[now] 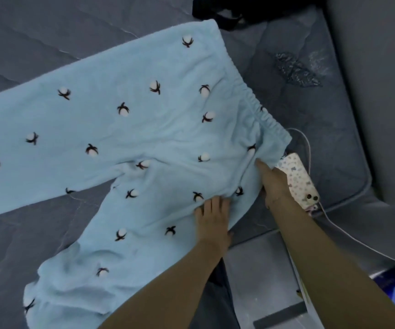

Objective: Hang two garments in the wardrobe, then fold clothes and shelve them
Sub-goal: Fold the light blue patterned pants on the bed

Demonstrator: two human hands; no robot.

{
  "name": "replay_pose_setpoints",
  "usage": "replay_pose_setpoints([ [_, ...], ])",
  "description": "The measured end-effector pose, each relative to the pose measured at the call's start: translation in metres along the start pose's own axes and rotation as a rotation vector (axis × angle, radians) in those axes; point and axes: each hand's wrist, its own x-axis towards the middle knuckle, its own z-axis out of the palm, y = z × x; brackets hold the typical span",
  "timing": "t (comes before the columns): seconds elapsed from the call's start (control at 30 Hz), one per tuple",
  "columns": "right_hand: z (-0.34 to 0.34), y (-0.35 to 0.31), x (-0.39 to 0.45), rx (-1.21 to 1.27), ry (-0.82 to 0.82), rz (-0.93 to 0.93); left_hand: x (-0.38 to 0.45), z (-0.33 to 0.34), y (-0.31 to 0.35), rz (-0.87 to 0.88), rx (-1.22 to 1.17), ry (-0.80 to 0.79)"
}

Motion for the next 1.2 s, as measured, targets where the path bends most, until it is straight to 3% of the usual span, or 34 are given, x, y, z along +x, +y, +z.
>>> replay_pose_setpoints([
  [0.1,-0.001,-0.004,-0.001,0.125,-0.060,0.058,0.003,-0.006,-0.004,0.010,-0.113,0.076],
  [0.27,-0.013,-0.017,-0.021,0.376,-0.205,0.108,-0.031,-0.040,-0.033,0.033,-0.797,0.049],
  [0.43,-0.005,-0.050,-0.042,0.515,-0.305,0.034,-0.062,-0.097,-0.077,0.021,-1.022,0.179],
  [0.57,0.030,-0.100,-0.062,0.561,-0.344,-0.033,-0.070,-0.166,-0.112,0.006,-1.019,0.380],
  [0.7,0.090,-0.159,-0.068,0.484,-0.424,-0.065,-0.052,-0.243,-0.159,-0.012,-0.981,0.549],
  [0.87,0.182,-0.210,-0.038,0.217,-0.532,-0.143,0.032,-0.302,-0.242,-0.229,-0.781,0.605],
  [0.97,0.215,-0.211,-0.004,-0.188,-0.439,-0.206,0.077,-0.291,-0.272,-0.339,-0.724,0.447],
  [1.07,0.225,-0.203,0.022,-0.469,-0.286,-0.520,0.091,-0.264,-0.296,-0.456,-0.516,0.344],
  [1.13,0.224,-0.200,0.035,-0.531,-0.211,-0.694,0.087,-0.245,-0.308,-0.496,-0.576,0.366],
  [1.2,0.222,-0.199,0.041,-0.634,-0.218,-0.746,0.078,-0.230,-0.311,-0.460,-0.743,0.458],
])
